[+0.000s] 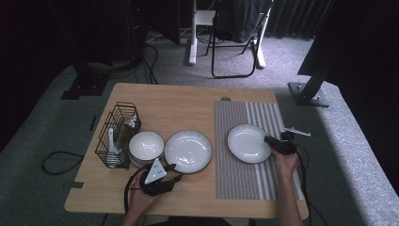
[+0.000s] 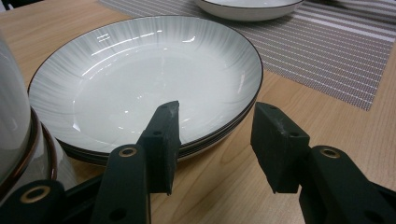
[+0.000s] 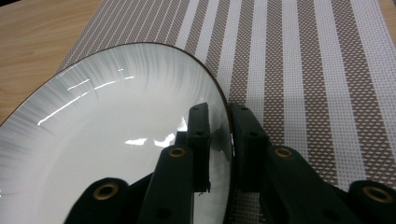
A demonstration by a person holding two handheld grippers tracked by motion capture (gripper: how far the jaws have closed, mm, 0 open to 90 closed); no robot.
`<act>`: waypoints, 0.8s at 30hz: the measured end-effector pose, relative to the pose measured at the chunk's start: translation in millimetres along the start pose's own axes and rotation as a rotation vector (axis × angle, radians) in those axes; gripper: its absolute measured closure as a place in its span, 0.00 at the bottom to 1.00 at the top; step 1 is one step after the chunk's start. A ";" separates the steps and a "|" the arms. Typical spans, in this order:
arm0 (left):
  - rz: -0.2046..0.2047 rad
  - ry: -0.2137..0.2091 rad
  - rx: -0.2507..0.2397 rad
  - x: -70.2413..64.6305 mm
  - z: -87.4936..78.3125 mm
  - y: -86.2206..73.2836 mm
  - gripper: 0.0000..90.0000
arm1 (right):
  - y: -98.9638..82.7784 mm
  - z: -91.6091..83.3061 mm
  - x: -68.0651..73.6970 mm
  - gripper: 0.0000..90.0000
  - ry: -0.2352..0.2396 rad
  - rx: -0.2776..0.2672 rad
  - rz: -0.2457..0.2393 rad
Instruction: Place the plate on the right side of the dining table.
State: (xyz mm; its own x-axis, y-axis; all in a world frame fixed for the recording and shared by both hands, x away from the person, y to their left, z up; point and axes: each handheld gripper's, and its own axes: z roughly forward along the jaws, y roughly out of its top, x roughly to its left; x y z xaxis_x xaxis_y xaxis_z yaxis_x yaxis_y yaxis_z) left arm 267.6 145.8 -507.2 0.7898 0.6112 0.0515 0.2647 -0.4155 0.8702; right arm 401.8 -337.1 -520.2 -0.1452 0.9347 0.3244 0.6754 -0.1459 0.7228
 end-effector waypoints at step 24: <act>-0.016 0.000 -0.003 -1.0 -3.8 -1.4 0.56 | 7.8 -23.3 14.3 0.67 -0.058 -0.044 -0.109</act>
State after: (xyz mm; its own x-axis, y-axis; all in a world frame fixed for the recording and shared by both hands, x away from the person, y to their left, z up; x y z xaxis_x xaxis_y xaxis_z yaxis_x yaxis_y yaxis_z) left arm 264.3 148.3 -506.5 0.7856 0.6176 0.0377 0.2753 -0.4035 0.8726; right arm 388.1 -332.5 -495.7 -0.1731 0.9629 0.2071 0.6252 -0.0550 0.7785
